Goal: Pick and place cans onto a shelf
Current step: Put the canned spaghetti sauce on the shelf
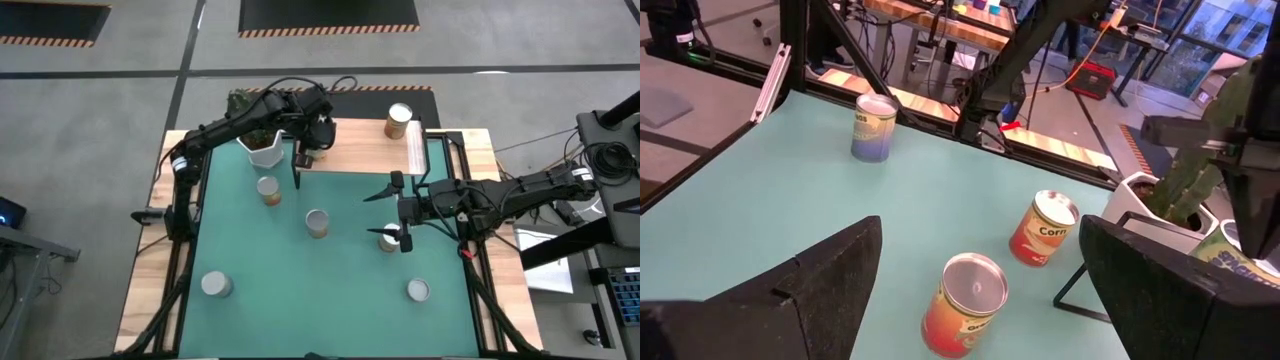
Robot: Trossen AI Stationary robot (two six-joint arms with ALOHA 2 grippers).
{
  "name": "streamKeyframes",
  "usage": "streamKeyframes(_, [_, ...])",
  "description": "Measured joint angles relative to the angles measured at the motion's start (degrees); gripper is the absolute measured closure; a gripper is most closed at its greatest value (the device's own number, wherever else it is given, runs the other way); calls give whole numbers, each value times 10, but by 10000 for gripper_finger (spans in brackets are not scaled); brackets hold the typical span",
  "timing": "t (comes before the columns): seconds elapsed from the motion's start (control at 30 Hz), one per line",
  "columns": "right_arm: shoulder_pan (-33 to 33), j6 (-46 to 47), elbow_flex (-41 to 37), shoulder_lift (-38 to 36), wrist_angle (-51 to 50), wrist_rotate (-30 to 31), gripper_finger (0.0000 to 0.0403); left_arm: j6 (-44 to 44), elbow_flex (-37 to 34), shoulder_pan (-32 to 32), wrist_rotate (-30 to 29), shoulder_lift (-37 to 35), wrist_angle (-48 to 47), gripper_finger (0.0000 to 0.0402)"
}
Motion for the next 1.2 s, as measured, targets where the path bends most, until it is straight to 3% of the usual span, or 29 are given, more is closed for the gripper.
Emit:
streamKeyframes(0.23, [0, 0, 0, 0, 0, 0, 75, 12, -1, 0, -7, -1, -15, 402])
streamKeyframes(0.67, [0, 0, 0, 0, 0, 0, 75, 15, -1, 0, -79, -18, -27, 402])
streamKeyframes(0.73, [0, 0, 0, 0, 0, 0, 75, 10, -1, 0, -60, -22, -12, 402])
streamKeyframes(0.9, [0, 0, 0, 0, 0, 0, 75, -26, 0, 0, 64, -21, 83, 402])
streamKeyframes(1.0, [0, 0, 0, 0, 0, 0, 75, -53, 0, 0, 72, -3, 131, 402])
streamKeyframes(1.07, [0, 0, 0, 0, 0, 0, 75, -58, 0, 0, 51, 12, 139, 402])
streamKeyframes(1.2, [0, 0, 0, 0, 0, 0, 75, -43, -1, -1, -91, 31, 127, 402])
